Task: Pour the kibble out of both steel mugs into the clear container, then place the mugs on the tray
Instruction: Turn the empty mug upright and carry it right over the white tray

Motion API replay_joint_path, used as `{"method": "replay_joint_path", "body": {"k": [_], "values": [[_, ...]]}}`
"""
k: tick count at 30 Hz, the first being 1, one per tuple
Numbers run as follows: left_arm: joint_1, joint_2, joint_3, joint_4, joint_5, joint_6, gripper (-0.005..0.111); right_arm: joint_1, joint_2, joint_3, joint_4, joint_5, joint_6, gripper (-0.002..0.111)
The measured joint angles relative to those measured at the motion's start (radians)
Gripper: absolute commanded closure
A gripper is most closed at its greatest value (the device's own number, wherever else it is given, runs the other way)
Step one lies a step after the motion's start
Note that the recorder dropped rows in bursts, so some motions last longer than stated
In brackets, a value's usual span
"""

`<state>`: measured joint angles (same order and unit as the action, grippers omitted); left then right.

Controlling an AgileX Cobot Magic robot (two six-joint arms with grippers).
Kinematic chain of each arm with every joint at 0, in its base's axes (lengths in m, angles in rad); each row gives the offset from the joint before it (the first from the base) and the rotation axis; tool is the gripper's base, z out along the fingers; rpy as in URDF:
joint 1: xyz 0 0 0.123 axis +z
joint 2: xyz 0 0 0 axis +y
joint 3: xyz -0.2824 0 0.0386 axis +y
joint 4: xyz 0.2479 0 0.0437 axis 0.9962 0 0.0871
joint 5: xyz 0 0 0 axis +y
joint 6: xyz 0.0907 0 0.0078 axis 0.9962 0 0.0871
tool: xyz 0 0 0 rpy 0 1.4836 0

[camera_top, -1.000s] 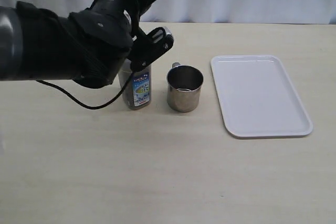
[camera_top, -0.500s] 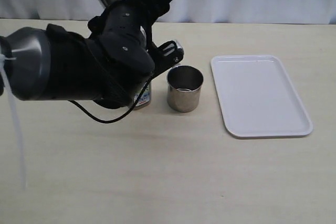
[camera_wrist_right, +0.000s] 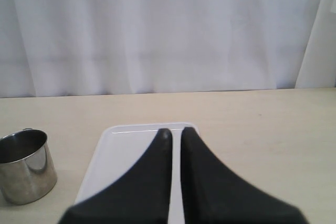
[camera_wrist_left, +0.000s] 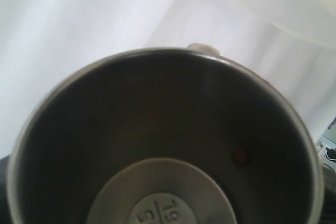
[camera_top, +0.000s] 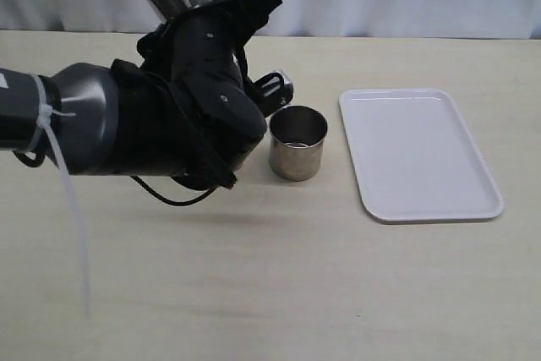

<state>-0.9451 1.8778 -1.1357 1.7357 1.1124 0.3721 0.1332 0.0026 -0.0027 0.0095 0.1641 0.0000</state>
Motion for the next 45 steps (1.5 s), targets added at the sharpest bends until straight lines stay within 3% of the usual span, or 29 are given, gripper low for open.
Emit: {"method": "replay_joint_path", "body": {"k": [21, 25, 29, 32, 34, 35, 37, 45], "values": [[-0.007, 0.008, 0.028, -0.025, 0.085, 0.012, 0.107, 0.000, 0.000, 0.000, 0.000, 0.000, 0.000, 0.104], [-0.007, 0.002, 0.026, -0.014, 0.085, -0.071, 0.107, 0.000, 0.000, 0.000, 0.000, 0.000, 0.000, 0.104], [-0.007, -0.086, 0.026, -0.012, 0.028, -0.282, 0.107, 0.000, 0.000, 0.000, 0.000, 0.000, 0.000, 0.104], [-0.007, -0.224, 0.025, -0.021, -0.298, -0.504, 0.107, 0.000, 0.000, 0.000, 0.000, 0.000, 0.000, 0.104], [0.025, -0.275, 0.025, -0.026, -0.615, -0.654, 0.107, 0.000, 0.000, 0.000, 0.000, 0.000, 0.000, 0.104], [0.062, -0.282, 0.021, -0.029, -0.845, -0.733, 0.107, 0.000, 0.000, 0.000, 0.000, 0.000, 0.000, 0.104], [0.126, -0.266, 0.016, -0.052, -1.139, -0.801, 0.107, 0.000, 0.000, 0.000, 0.000, 0.000, 0.000, 0.104], [0.248, -0.094, -0.092, -0.497, -1.573, -0.818, 0.107, 0.000, 0.000, 0.000, 0.000, 0.000, 0.000, 0.104]]}}
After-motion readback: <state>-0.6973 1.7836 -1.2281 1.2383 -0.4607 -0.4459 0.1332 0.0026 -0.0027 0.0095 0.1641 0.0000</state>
